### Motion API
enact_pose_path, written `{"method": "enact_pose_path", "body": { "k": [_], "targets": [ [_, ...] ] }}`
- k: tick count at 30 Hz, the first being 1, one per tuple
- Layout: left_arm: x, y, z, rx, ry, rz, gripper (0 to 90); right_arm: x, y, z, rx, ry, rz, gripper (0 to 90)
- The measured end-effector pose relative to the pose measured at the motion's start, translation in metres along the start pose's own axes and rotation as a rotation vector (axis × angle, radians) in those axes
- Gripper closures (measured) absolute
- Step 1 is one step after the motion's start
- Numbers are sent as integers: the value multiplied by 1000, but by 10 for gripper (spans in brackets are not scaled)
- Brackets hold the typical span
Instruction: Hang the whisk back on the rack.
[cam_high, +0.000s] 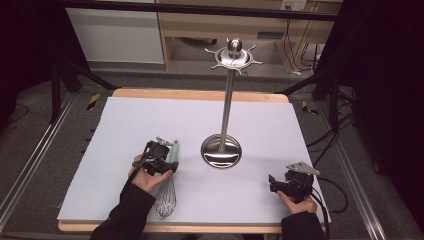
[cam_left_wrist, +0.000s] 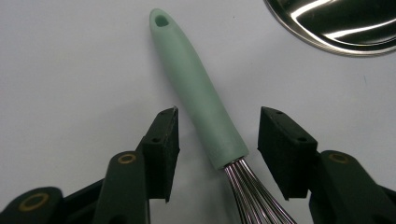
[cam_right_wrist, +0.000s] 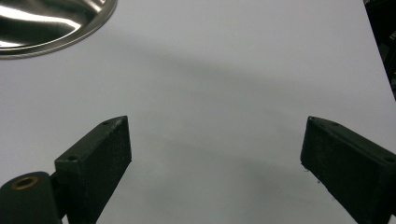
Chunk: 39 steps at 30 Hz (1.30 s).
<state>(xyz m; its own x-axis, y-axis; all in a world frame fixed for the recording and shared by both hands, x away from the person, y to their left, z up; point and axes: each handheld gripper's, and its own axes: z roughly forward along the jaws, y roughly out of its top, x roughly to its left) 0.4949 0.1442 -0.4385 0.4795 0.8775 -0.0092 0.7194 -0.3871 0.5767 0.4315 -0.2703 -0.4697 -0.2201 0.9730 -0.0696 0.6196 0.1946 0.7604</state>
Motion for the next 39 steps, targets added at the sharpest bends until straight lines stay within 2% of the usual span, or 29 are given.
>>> {"method": "enact_pose_path", "body": {
  "k": [4,5,8,11,12,20,24,25,27,32,34,37,39],
  "targets": [
    [-2,-1,4,20,-1,-7,495,0,0,0,0,0,3,90],
    [-2,-2,7,29,-12,-22,500,0,0,0,0,0,-1,90],
    [-2,-3,10,46,-22,-35,515,0,0,0,1,2,-3,90],
    [-2,-4,12,60,-13,-38,545,0,0,0,-1,0,-2,90],
    [-2,-4,14,66,2,-42,569,0,0,0,-1,1,-2,90],
    [0,-4,15,85,-14,-80,610,0,0,0,1,4,-1,93],
    [-1,-3,15,103,-30,-77,639,0,0,0,2,6,-3,94],
    [-2,-4,14,107,-33,-64,655,0,0,0,1,6,-3,94],
    [-3,-4,14,113,-25,-54,659,0,0,0,2,6,-2,94],
    [-3,-3,14,126,-36,-40,657,1,0,1,7,8,-4,94],
    [-3,-1,13,124,-38,-34,643,1,0,1,6,7,-3,94],
    [-1,1,11,126,-45,-33,555,0,0,0,3,8,1,94],
    [0,5,8,137,-38,-25,547,0,0,1,8,10,-5,94]
  ]
}}
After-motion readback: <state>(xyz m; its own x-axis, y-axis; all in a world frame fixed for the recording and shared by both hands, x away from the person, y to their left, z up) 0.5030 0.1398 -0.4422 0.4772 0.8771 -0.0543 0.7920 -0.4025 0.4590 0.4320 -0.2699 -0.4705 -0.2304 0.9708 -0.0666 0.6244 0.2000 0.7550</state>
